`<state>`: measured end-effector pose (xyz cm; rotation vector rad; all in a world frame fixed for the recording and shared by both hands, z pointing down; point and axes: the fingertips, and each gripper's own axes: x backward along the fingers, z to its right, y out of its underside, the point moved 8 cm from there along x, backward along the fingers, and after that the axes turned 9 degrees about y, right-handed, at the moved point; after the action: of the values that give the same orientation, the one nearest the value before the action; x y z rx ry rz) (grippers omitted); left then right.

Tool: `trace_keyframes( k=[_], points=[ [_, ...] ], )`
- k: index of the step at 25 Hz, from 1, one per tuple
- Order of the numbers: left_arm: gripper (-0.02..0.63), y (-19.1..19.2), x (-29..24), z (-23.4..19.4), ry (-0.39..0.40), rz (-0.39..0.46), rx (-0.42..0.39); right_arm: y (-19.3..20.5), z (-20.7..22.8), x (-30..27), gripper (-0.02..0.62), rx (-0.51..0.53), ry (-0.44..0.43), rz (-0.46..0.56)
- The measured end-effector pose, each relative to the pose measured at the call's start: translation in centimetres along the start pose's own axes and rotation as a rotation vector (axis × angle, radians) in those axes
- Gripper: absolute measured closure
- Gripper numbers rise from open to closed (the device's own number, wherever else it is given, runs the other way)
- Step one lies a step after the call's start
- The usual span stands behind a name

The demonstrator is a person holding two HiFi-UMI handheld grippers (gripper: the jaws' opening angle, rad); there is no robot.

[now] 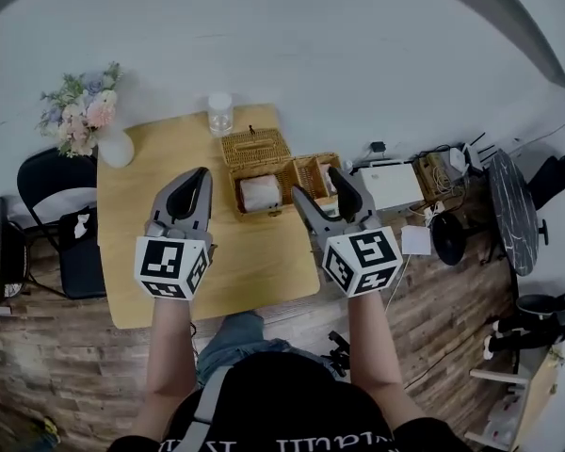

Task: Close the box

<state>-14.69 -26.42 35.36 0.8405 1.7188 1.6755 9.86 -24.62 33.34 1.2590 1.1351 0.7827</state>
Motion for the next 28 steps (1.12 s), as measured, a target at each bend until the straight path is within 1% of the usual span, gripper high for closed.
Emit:
trace_keyframes(
  k=[3,6,12,15,17,19,21,28],
  points=[
    [0.594,0.5,-1.3,-0.7,0.019,-0.019,0.008,0.3,0.7,-1.7,0.289,-0.028,-0.012,-0.036],
    [0.594,1.1,-2.3,-1.2,0.033,-0.040,0.011,0.4,1.2,-3.3,0.293,-0.029,-0.026,-0.061],
    [0.594,2.7,-3.9,-1.8,0.013,-0.077,0.041,0.6,2.7,-6.4,0.296,-0.059,-0.091,-0.111],
    [0.594,2.9,-4.5,-1.9,-0.017,-0.083,0.045,1.0,3.8,-8.1,0.296,-0.030,-0.114,-0.140],
    [0.594,3.1,-5.0,-1.8,-0.038,-0.086,0.050,1.6,4.5,-9.4,0.300,-0.011,-0.143,-0.180],
    [0.594,3.3,-5.5,-1.6,-0.059,-0.095,0.055,2.2,5.3,-10.8,0.323,0.006,-0.179,-0.227],
    [0.594,3.4,-6.2,-1.4,-0.085,-0.105,0.052,2.7,6.2,-12.4,0.328,0.026,-0.212,-0.265],
    [0.594,3.7,-7.5,-1.5,-0.216,-0.129,0.048,4.5,8.8,-19.3,0.328,0.078,-0.384,-0.426]
  ],
)
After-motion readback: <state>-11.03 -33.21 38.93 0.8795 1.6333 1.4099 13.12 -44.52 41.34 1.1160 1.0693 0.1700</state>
